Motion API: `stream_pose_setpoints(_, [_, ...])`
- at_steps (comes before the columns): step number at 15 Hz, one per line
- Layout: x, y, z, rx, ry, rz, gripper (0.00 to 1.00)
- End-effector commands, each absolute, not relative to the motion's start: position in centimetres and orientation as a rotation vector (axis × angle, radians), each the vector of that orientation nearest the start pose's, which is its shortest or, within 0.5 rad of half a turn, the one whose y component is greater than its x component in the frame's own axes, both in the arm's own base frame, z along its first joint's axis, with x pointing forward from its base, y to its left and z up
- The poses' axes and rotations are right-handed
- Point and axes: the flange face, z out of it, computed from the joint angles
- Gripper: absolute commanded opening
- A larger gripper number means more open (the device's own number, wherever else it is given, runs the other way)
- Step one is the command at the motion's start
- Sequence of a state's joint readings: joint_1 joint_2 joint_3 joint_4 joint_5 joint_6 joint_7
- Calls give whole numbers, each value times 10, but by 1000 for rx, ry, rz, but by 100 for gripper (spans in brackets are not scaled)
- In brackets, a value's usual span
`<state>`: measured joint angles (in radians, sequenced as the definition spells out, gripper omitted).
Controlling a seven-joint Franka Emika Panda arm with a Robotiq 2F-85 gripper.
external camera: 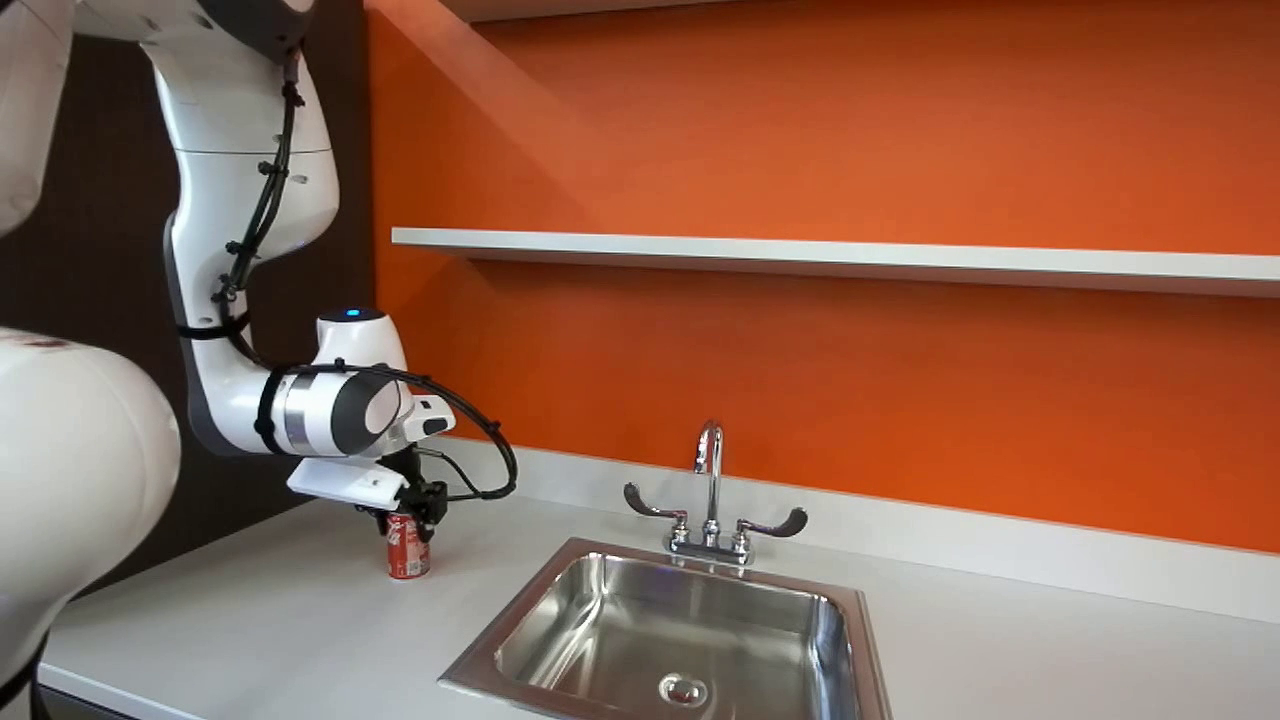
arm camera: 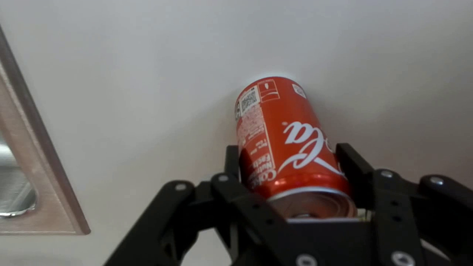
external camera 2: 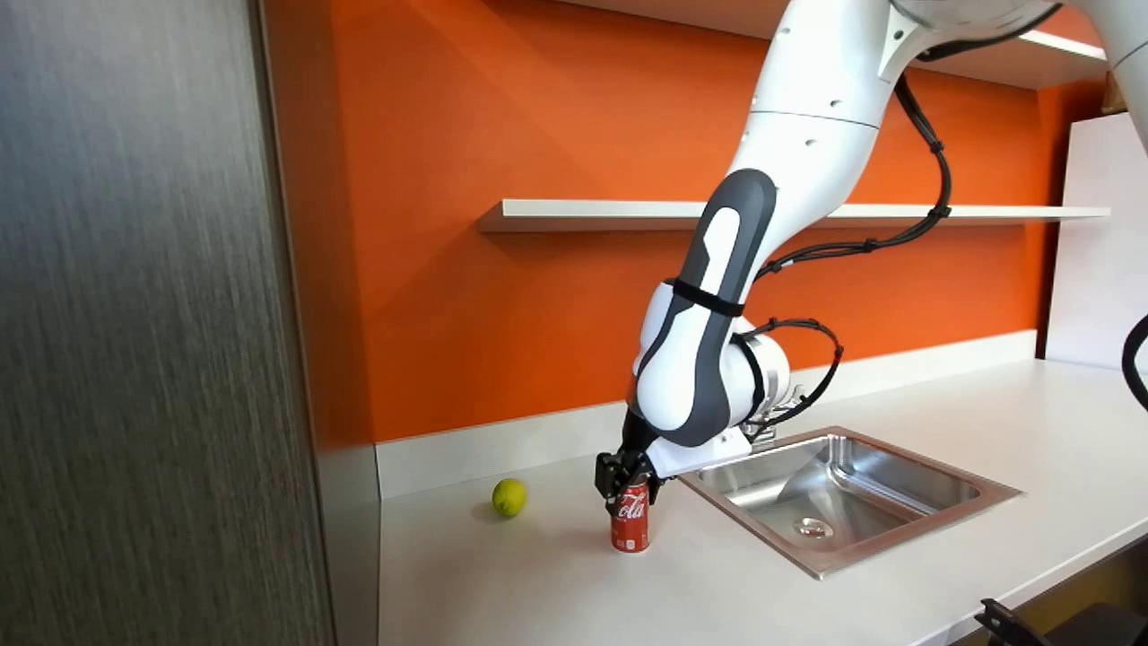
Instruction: Put the red can on the bottom shelf
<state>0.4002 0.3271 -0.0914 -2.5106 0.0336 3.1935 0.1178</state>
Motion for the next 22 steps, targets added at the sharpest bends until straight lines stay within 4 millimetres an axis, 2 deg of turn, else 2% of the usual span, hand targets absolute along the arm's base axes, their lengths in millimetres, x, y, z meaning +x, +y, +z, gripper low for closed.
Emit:
stream_pose_setpoints(1, [475, 149, 195, -3016, -215, -573, 38])
stream_pose_setpoints(8, [478, 146, 201, -3027, -192, -549, 38])
stream_pose_setpoints(16, [475, 141, 232, -3060, -169, -468, 38])
stream_pose_setpoints(22, [462, 150, 268, -3081, -155, -362, 38])
